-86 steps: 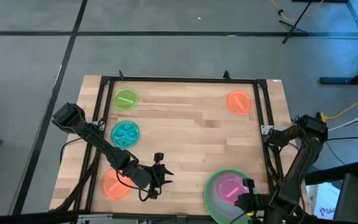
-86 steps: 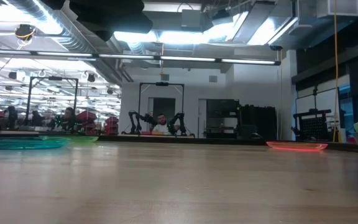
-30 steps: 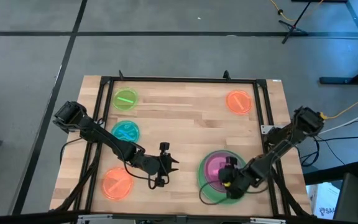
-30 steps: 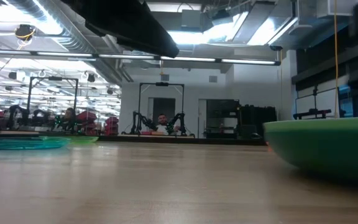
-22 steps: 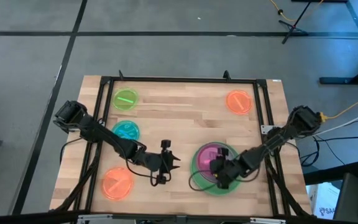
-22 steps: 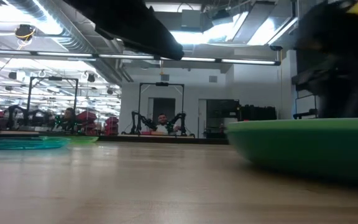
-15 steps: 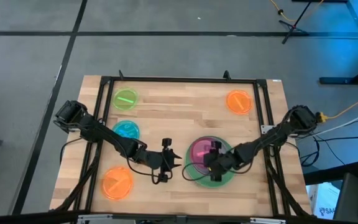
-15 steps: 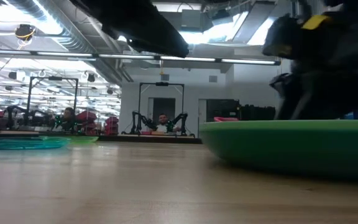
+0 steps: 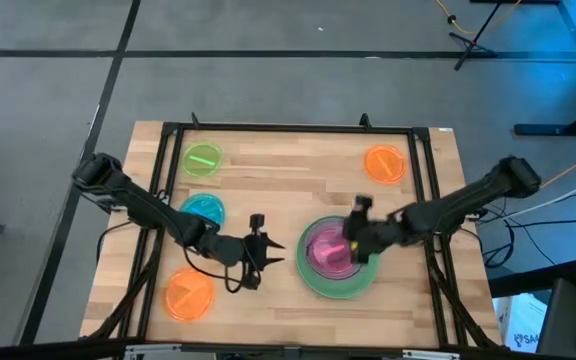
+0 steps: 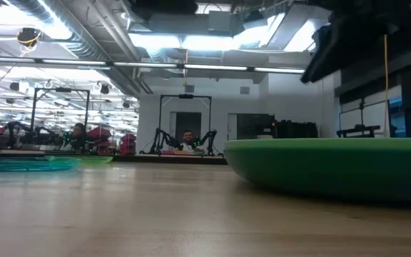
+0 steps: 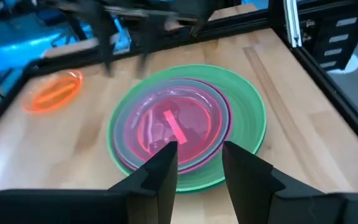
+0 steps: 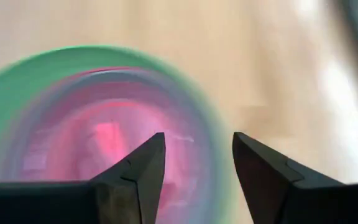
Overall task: Stack plastic plates
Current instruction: Stack the light orange plate on the light pink plate
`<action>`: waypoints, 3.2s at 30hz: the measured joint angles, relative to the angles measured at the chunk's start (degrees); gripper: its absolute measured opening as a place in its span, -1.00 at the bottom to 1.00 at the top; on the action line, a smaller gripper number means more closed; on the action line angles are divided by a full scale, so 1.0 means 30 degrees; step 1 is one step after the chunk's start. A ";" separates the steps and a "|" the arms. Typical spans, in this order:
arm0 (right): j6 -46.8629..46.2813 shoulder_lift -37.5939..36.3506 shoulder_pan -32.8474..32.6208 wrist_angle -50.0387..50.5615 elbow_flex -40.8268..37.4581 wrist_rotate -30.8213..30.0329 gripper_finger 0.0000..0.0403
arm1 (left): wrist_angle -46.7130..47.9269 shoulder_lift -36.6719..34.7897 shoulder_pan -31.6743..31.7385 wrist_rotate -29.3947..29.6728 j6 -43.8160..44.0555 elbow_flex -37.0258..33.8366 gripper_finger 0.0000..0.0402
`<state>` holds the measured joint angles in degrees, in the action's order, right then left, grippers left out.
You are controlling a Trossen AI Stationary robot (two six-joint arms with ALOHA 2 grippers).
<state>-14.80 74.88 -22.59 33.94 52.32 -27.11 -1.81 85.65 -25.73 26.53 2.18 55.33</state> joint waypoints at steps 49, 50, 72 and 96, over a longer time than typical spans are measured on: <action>0.1497 0.2766 1.6876 -0.5137 -0.7056 0.0496 -0.19 | -0.5493 -0.0714 0.4900 -0.4053 -0.1081 -0.4852 -0.40; 0.1489 0.2768 1.6881 -0.5169 -0.7061 0.0540 -0.24 | -0.5485 -0.0714 0.4893 -0.4060 -0.1081 -0.4852 -0.40; 0.3588 0.2092 1.5143 -0.5052 -0.6725 0.0695 -0.99 | -0.4762 -0.0714 0.4893 -0.3674 -0.0847 -0.4852 -0.40; 0.1563 -0.0549 0.1551 -0.3855 -0.1539 0.3459 -0.97 | -0.4704 -0.0714 0.4308 -0.3655 -0.0301 -0.4852 -0.40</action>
<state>-10.11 73.23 -17.94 22.37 47.70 -16.73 -15.92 83.50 -12.80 15.56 1.28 40.77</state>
